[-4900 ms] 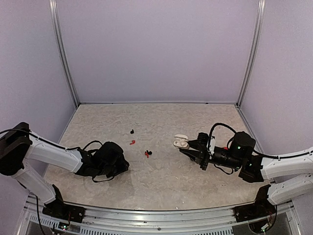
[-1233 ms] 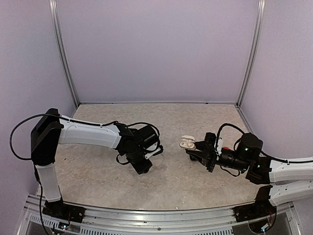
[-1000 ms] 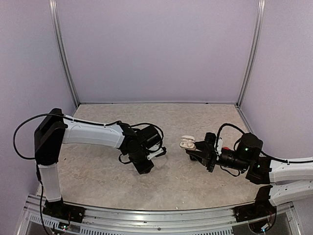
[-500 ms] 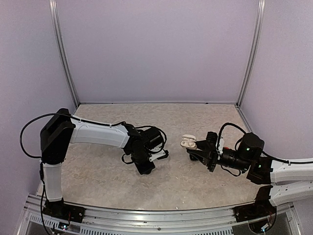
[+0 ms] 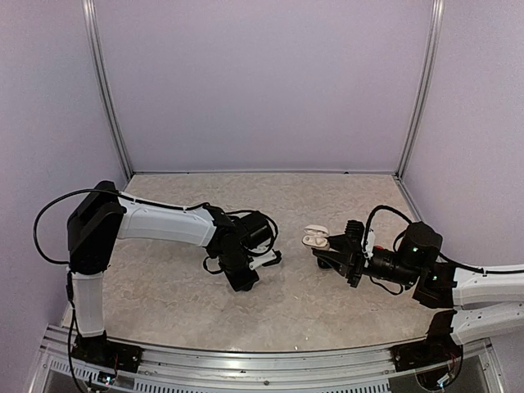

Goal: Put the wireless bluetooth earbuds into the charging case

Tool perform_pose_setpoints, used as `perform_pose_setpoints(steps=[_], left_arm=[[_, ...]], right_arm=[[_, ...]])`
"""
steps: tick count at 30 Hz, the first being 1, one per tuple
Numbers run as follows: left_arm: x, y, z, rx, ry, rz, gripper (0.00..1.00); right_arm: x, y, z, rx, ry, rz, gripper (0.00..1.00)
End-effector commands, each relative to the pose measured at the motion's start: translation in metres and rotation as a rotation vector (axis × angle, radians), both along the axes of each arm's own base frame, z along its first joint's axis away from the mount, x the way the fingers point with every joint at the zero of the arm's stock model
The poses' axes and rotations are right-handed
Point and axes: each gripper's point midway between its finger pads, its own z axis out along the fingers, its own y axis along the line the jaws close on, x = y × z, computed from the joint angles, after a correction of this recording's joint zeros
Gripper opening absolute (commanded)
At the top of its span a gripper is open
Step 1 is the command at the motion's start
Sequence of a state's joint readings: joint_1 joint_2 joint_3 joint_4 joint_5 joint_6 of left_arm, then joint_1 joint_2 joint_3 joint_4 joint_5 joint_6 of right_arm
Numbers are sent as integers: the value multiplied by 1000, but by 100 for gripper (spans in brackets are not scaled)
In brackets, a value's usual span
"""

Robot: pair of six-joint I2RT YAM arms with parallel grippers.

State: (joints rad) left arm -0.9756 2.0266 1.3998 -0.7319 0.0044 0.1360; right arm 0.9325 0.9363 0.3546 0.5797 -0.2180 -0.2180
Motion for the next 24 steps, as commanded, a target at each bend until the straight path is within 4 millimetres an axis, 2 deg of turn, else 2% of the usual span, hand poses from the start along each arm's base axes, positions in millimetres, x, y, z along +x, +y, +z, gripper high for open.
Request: perform_pose_setpoints(steps=[1,7,19,23,24], left_arm=[[-6,10,-3,25,40,12,22],[-7,13,-2,24,45,28,29],[-7,15,-1,20,48,37,17],[2,8,12,-37,16,55,15],[6,6,22,-70,-4,65,14]], right_arm=[[2,-3,2,12,3,-17,0],[2,-3,4,15,3,-15,0],[2,-3,5,15,1,-14,0],[3,-3,6,17,-2,-22,0],[4,-3,6,21,-3,-25,0]])
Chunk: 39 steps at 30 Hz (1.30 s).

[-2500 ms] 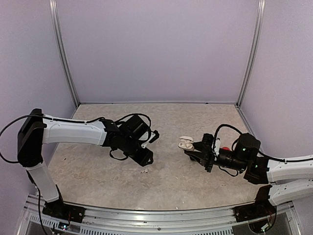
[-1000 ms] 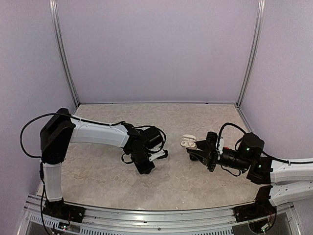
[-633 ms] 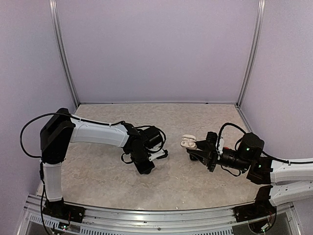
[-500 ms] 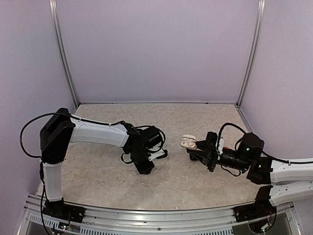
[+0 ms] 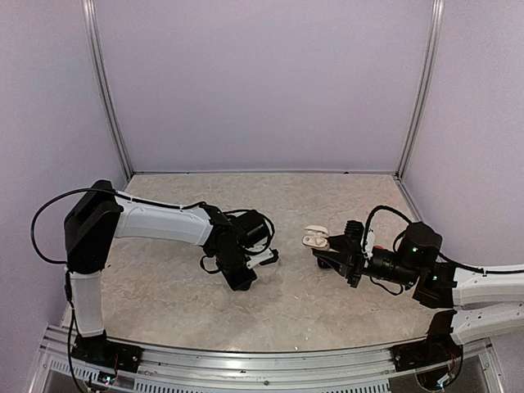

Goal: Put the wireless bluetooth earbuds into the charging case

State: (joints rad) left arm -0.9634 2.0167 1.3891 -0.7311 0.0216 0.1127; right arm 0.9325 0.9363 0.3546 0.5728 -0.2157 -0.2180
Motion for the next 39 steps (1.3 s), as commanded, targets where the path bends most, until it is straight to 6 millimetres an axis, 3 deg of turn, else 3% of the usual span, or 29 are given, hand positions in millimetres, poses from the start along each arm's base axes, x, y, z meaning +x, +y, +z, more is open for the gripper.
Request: perform_pose_setpoints(steps=[1,6,11,13,18,22,29,33,39], left_arm=[[10,1,27,-87,-40,48,14],[39,-8,88,-312,-181,141,12],[48,-17,170,-586,-339,182,12],[45,-23,204,-710,-383,176,12],[7,-43,290,-1001,-492,72,14],[-13,-50,330,-1158,-553,44,14],[-45,-64,363,-1316,-604,-39,14],[-57,-75,365,-1326,-629,-75,14],[-58,-83,357,-1321,-620,-83,13]], right_arm=[[5,-3,8,29,-7,-29,0],[8,-3,13,49,-15,-43,0],[11,1,23,73,-33,-45,0],[11,4,28,84,-41,-34,0],[12,9,42,131,-67,-15,0],[10,14,56,178,-89,8,0],[6,27,70,228,-92,67,0],[8,29,74,259,-56,65,0],[6,29,81,310,-12,79,0]])
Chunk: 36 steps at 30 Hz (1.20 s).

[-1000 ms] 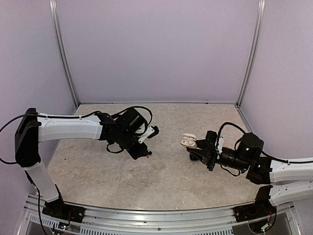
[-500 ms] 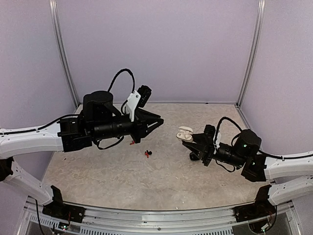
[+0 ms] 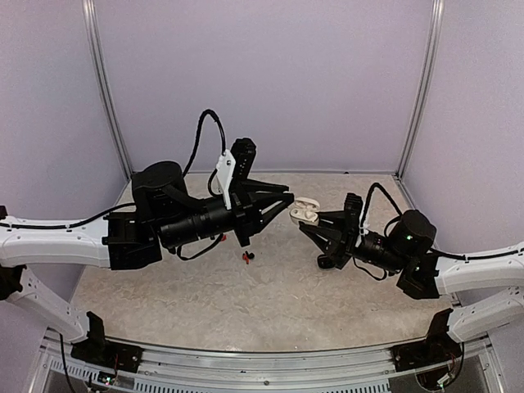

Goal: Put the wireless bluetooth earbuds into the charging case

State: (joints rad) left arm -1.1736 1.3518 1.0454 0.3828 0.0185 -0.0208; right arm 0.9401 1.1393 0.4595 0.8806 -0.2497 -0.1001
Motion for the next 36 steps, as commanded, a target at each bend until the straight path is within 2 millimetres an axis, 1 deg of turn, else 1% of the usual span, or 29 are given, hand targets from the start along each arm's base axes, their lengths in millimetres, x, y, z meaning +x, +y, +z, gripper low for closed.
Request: perform_pose_setpoints(steps=[1,8,19,24,30,36], left_arm=[[3,-5,-2,-13,-23,13,13],[6,-12,-11,14,-40,17,13],[9,-19,-19,39,-49,17,13],[11,-21,-25,57,-51,19,13],[20,-19,-31,79,-55,61,13],[23,-16,-36,107,-73,74,13]], right_arm=[[-6,0,27,103,14,36,0],[-12,2,32,137,59,82,0],[-16,5,29,132,73,108,0],[-20,5,31,135,67,118,0],[-22,4,33,138,62,123,0],[-23,1,38,150,54,123,0]])
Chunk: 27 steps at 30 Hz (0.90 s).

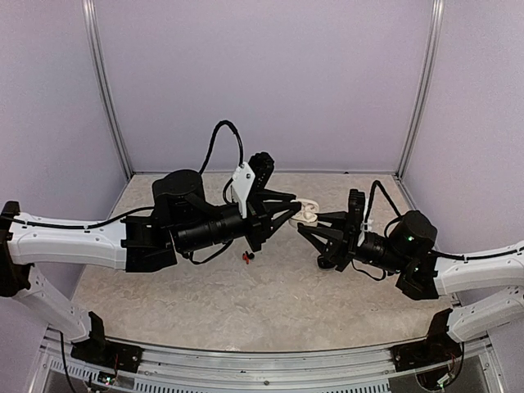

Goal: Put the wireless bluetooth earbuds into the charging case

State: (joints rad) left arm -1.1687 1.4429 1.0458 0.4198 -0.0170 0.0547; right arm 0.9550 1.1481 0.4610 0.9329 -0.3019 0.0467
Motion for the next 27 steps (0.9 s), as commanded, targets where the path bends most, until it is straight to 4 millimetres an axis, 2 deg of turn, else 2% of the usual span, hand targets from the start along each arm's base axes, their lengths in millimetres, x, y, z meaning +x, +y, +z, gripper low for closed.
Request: perform_pose_setpoints(steps=[1,9,27], left_arm=[[7,1,-5,36,-31,32,13],[5,-2,-18,76,-48,29,13],[-3,-7,-30,116,-60,32,14]], right_arm=[[-9,-5,30,80,-42,20,0],[-7,-9,39,113,-25,2,0],[-6,-12,53,151,-41,-9,0]])
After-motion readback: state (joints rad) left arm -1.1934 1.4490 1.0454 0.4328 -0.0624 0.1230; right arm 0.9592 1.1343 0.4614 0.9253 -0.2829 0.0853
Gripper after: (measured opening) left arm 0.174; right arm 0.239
